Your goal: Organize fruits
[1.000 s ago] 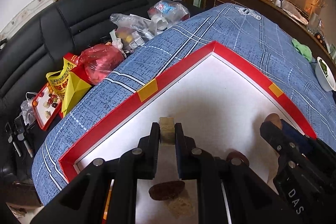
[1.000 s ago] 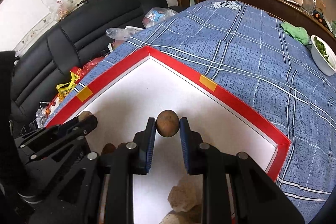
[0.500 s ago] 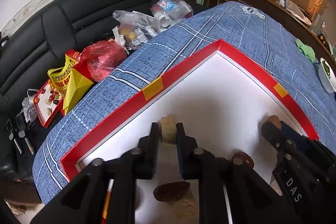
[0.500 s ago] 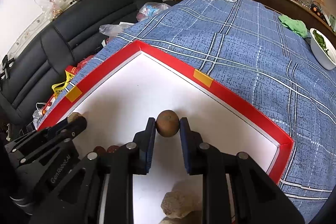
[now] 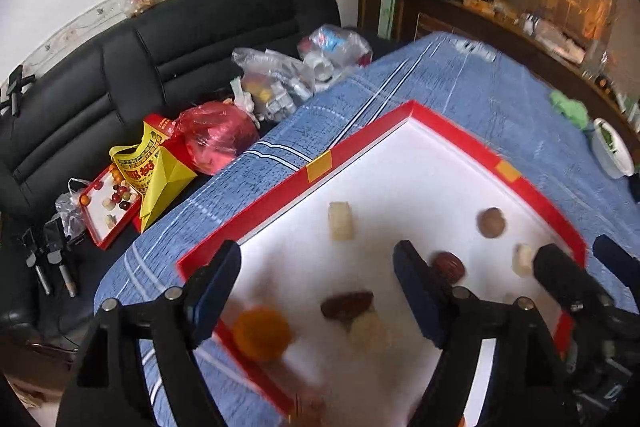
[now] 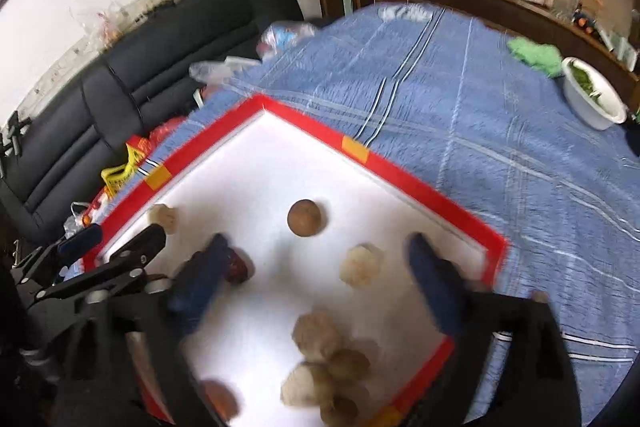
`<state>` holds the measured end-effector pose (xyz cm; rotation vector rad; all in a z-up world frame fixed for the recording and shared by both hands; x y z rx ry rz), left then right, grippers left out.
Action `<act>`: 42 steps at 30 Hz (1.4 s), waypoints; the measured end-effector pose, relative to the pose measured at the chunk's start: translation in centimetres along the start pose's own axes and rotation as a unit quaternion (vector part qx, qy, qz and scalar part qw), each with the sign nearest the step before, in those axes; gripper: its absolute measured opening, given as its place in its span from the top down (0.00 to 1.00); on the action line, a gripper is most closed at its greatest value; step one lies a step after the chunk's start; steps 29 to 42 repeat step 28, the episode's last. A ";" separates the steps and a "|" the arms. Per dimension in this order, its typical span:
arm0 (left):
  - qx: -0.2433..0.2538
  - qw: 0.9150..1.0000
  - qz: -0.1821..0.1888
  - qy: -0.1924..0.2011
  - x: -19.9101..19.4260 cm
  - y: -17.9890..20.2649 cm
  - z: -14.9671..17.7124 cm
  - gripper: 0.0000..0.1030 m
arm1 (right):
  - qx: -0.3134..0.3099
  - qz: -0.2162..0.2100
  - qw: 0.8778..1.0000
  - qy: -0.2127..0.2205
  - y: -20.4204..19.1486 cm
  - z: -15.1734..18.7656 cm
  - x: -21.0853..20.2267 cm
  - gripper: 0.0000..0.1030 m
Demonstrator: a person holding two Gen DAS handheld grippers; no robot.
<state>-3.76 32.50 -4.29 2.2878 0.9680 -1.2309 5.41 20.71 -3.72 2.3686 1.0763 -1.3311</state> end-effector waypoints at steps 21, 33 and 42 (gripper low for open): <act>0.054 0.998 0.039 -0.001 -5.2 3.0 6.7 0.01 | -0.064 -0.007 0.995 0.073 0.6 8.1 -11.8 0.00; 0.057 0.998 0.035 0.009 -5.1 3.0 6.6 0.01 | -0.060 -0.011 0.996 0.071 0.6 8.3 -11.5 0.00; 0.057 0.998 0.035 0.009 -5.1 3.0 6.6 0.01 | -0.060 -0.011 0.996 0.071 0.6 8.3 -11.5 0.00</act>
Point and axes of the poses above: each gripper's, at about its wrist camera, not at the fingertips, and x roughly the way its jaws point, y to its right, z to its underside, the point moved 6 cm from there along x, roughly the way its jaws point, and after that the axes turned 6 degrees about -y, right-handed, at the moved point
